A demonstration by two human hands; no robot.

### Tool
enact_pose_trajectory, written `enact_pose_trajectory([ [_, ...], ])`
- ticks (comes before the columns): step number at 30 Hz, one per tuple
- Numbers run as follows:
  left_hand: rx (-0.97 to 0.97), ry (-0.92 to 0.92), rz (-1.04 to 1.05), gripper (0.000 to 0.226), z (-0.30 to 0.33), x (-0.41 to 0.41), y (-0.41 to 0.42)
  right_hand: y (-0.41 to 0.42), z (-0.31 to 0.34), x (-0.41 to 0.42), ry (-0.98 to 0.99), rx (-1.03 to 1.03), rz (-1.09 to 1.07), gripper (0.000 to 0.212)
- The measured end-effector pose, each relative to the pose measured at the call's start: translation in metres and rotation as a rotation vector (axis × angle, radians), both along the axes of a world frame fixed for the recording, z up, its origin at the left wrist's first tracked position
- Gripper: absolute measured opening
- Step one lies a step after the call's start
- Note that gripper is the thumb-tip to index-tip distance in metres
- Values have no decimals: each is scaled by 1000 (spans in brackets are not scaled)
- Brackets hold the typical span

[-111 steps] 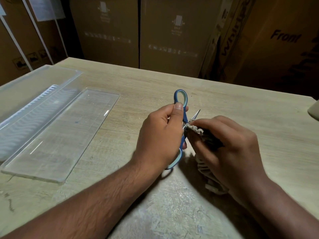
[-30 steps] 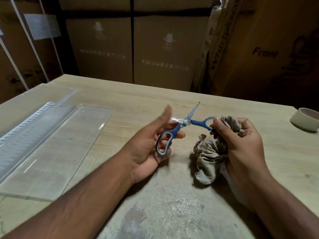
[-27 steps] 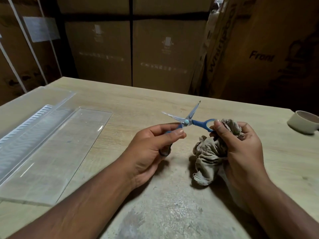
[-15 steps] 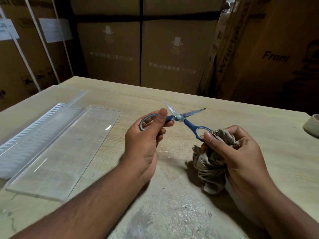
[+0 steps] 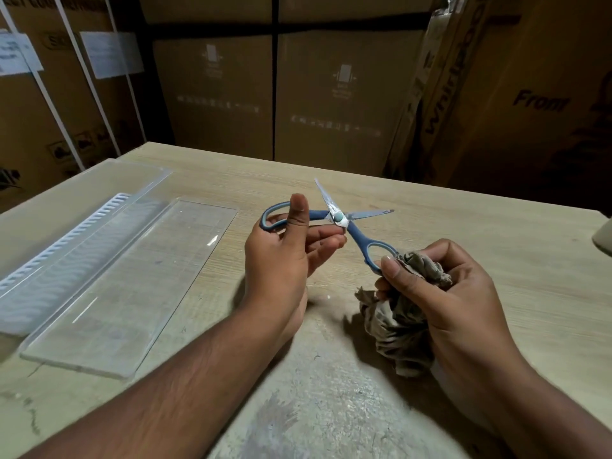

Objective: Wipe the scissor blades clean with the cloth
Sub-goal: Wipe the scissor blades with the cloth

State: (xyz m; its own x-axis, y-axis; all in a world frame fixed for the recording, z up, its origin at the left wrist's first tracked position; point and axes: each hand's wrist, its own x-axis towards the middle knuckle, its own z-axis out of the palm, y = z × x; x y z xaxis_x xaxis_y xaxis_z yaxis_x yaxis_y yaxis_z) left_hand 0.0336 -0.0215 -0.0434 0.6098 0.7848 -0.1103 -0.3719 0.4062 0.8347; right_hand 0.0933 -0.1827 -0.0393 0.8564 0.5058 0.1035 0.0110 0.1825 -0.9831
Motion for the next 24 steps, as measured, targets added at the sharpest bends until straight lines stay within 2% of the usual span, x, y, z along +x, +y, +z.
enact_pose_trajectory([
  [3,-114,20,-60,55,2,-2,-5,3,-2,-4,-49,-2,-25,26],
  [7,79,185,-73,72,-5,0,-16,8,-6,-9,-108,-18,-50,30],
  [13,206,264,8,62,-2,-3,-26,14,-14,-11,-181,-57,-32,26],
  [18,252,348,58,57,-2,-2,-20,18,-25,-20,-367,-141,-89,23],
  [24,285,267,87,59,0,-3,-21,17,-29,-21,-503,-157,-22,21],
])
